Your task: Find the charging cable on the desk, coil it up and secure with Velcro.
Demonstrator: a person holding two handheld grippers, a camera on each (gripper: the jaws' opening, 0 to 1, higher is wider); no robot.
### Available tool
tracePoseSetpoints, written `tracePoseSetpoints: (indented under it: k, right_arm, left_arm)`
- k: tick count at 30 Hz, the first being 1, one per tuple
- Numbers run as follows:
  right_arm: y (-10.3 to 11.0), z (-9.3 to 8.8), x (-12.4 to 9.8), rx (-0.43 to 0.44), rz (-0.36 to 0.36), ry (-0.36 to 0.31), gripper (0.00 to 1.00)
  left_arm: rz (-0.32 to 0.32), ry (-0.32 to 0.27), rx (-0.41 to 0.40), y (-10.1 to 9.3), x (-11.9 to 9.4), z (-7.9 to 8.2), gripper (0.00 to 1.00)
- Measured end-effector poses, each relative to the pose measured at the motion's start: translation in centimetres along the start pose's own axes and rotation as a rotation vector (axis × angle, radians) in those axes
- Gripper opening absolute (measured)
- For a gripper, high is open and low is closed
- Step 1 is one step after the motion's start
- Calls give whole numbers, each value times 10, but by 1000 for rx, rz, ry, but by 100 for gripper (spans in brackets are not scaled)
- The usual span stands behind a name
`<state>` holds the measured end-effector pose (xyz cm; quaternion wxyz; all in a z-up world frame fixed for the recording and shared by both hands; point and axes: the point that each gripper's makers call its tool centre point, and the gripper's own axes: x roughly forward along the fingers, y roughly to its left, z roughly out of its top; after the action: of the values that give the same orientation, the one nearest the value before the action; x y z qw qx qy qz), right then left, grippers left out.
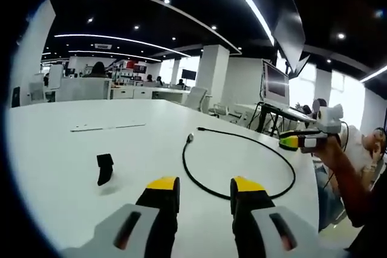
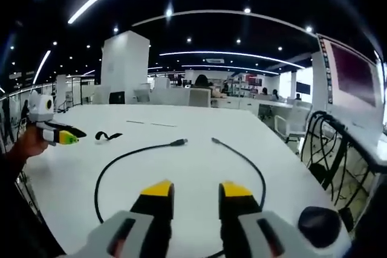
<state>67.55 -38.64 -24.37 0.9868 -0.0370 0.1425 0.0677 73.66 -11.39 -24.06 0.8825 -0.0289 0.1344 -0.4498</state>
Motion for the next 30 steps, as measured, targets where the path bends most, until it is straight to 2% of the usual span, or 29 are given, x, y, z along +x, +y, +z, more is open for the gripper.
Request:
tracePoseSetpoints:
  k: [11, 14, 18, 30]
  right_arm:
    - [-5, 4, 4, 4, -11, -4, 30]
    - [-8, 6, 5, 4, -14, -5, 30]
    - [-9, 6, 6, 5, -17, -4, 30]
    - [-15, 8, 6, 1, -32, -8, 31]
  left_arm:
    - [-12, 16, -25, -1, 7, -4, 33]
    - [-15, 22, -21, -2, 10, -5, 29]
    - [-42, 40, 32, -8, 15, -7, 29]
    - [-42, 24, 27, -12, 25, 0, 30]
